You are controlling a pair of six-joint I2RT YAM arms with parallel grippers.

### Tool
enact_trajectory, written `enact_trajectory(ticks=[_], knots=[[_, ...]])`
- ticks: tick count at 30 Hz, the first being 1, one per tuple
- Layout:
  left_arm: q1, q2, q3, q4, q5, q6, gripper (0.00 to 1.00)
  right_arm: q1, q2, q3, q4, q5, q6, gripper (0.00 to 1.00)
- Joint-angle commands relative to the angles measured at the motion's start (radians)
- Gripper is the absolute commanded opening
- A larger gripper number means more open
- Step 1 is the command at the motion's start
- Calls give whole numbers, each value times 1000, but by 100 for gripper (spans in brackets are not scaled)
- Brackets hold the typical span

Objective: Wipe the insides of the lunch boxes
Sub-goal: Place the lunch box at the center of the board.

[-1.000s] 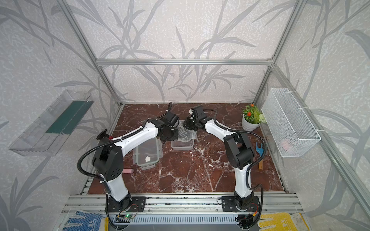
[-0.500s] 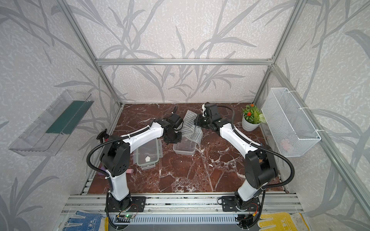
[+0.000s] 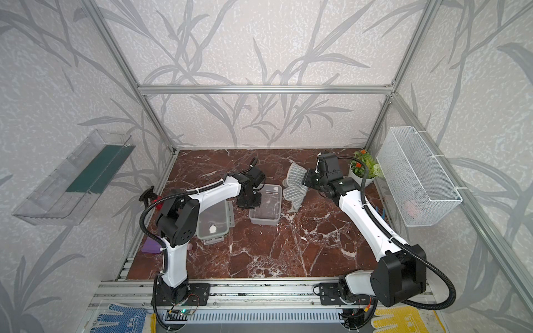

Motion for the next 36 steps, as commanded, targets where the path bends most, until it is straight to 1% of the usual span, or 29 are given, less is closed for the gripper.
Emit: enact_trajectory(ticks=[1, 3, 5, 7, 8, 10, 11, 12, 14, 15, 17, 19, 20, 21, 22, 23, 27, 31, 34, 36], knots=[[13, 14, 7, 21, -40, -62, 0, -16, 1, -25, -93, 58, -24, 0], [18, 16, 1, 35, -33, -74, 0, -28, 11, -33, -116, 63, -41, 0], [18, 20, 0, 42, -27, -75, 1, -47, 26, -46, -111, 24, -44, 0], [20, 25, 1, 44, -19, -70, 11, -60, 53, -50, -111, -13, -49, 0], [19, 30, 5, 40, -17, -65, 14, -61, 69, -49, -113, -25, -55, 4], [19, 39, 14, 27, -20, -54, 22, -62, 100, -43, -119, -46, -63, 25], [18, 43, 19, 20, -23, -49, 30, -62, 112, -41, -120, -55, -67, 37], [19, 45, 22, 12, -26, -45, 41, -62, 125, -39, -124, -61, -71, 52], [18, 43, 24, 5, -28, -40, 58, -62, 133, -35, -126, -67, -75, 71], [19, 36, 26, 2, -31, -39, 65, -61, 131, -32, -128, -66, -77, 78], [19, 19, 30, -3, -35, -34, 73, -62, 122, -25, -137, -58, -85, 86], [20, -9, 38, -9, -47, -27, 77, -62, 110, -6, -154, -46, -100, 92], [19, -22, 51, -19, -59, -24, 78, -63, 102, 4, -164, -40, -110, 98], [19, -36, 66, -32, -71, -16, 80, -64, 96, 17, -174, -37, -123, 99], [19, -50, 80, -44, -85, -9, 87, -67, 94, 32, -186, -39, -138, 99], [20, -67, 98, -57, -99, 1, 99, -71, 92, 54, -205, -44, -156, 99], [24, -148, 164, -106, -166, 40, 99, -99, 85, 131, -274, -44, -208, 99], [39, -235, 217, -172, -254, 76, 99, -119, 80, 166, -310, -17, -252, 99], [77, -315, 217, -190, -242, 126, 99, -142, 104, 189, -369, -17, -302, 99], [117, -378, 190, -197, -217, 157, 99, -155, 139, 199, -421, -41, -349, 99]])
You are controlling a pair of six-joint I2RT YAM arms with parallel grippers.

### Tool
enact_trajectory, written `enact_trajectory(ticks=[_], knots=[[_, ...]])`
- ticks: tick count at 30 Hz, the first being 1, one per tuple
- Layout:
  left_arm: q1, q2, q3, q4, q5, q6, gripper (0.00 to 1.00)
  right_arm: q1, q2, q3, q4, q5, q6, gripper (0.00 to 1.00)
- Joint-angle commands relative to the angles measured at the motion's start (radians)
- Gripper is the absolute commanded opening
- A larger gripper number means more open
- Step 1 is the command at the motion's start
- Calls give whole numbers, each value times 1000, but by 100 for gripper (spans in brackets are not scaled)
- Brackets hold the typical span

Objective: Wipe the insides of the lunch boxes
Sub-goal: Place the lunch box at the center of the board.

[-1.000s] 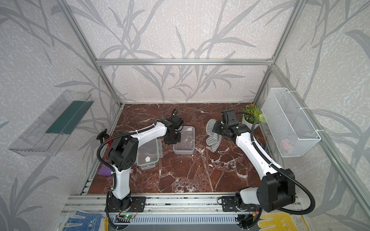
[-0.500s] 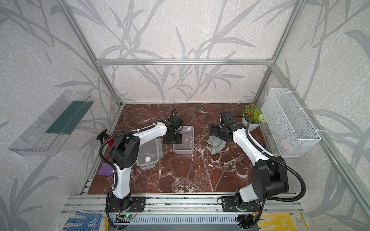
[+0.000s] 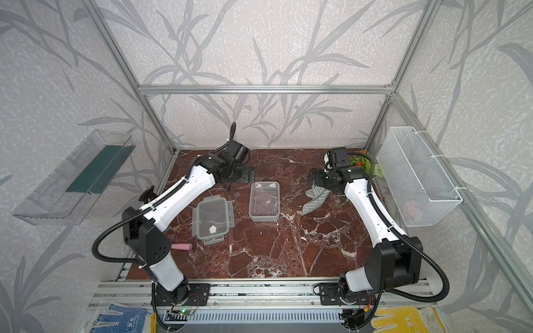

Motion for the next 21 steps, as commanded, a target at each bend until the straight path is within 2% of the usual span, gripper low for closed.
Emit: enact_trajectory(ticks=[1, 4, 7, 11, 14, 18, 21], knots=[[71, -92, -34, -74, -26, 68, 99, -17, 54, 33, -149, -9, -103, 99], [150, -205, -154, -30, -43, 96, 99, -17, 151, 81, -283, -1, -174, 99], [245, -320, -308, 54, -69, 129, 99, -17, 215, 60, -287, 30, -201, 99], [364, -479, -595, 296, -148, 194, 99, -19, 193, -70, -53, 114, -193, 99], [434, -553, -757, 454, -198, 183, 99, -19, 137, -171, 146, 164, -192, 99], [520, -568, -913, 639, -262, 159, 99, -19, 81, -278, 355, 213, -265, 99], [542, -543, -985, 740, -281, 175, 99, -24, 45, -367, 494, 231, -327, 99]])
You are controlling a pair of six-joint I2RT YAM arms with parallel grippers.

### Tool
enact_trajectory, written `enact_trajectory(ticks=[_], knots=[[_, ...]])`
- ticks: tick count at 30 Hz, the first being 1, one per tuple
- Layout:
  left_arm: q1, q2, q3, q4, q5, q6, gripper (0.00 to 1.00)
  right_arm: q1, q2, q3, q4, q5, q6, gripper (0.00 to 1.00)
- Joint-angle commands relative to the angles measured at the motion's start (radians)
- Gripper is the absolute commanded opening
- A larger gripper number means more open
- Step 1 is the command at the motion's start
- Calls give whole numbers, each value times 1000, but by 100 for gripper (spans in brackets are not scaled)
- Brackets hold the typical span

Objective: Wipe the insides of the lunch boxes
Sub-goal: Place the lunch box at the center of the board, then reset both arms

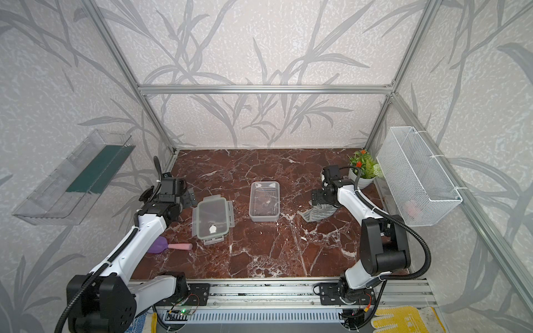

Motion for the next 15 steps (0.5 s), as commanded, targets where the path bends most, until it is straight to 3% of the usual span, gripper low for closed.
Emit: enact_trajectory(ticks=[1, 9, 15], knots=[[22, 10, -84, 256, -73, 22, 99, -8, -67, -93, 270, 50, -93, 99], [66, 4, -297, 667, 15, 65, 99, -26, -212, -445, 785, 38, -114, 99], [71, 111, -387, 891, 105, 90, 99, -27, -152, -609, 1150, 23, -157, 99]])
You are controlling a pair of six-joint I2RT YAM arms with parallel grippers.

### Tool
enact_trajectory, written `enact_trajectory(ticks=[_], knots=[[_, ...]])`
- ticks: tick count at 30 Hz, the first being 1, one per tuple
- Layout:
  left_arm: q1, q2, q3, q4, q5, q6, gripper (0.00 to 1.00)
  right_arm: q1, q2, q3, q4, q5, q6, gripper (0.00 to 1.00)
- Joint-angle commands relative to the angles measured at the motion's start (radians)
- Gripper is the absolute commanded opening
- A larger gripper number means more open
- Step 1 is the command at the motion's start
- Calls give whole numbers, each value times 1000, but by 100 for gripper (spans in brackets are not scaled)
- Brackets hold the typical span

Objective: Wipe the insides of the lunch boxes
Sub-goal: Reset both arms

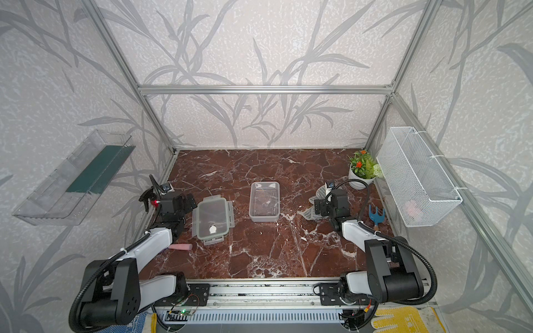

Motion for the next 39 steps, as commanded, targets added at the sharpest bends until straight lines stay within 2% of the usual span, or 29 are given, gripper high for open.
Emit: enact_trajectory(ticks=[1, 6, 9, 14, 16, 18, 20, 22, 23, 39], knots=[[6, 53, -60, 230, 60, 30, 99, -2, 46, -44, 309, -11, -31, 99], [7, 59, -90, 328, 131, 71, 99, -2, 160, -101, 531, -12, -24, 99], [7, 89, -113, 414, 155, 106, 99, -2, 129, -102, 484, -17, -34, 99], [7, 322, -134, 723, 181, 134, 100, -3, 138, -103, 505, -30, -42, 99], [5, 313, -103, 658, 199, 138, 100, -3, 137, -91, 479, -31, -42, 99], [3, 278, -44, 470, 179, 130, 100, -2, 148, -44, 401, -29, -40, 99], [-6, 303, -57, 549, 183, 156, 100, -2, 152, -33, 390, -38, -43, 99], [-6, 283, -35, 465, 185, 148, 100, -2, 150, -31, 382, -37, -43, 99], [-8, 294, -44, 506, 187, 156, 99, -2, 151, -32, 385, -38, -43, 99], [-17, 289, -34, 477, 179, 165, 99, -1, 151, -32, 384, -38, -43, 99]])
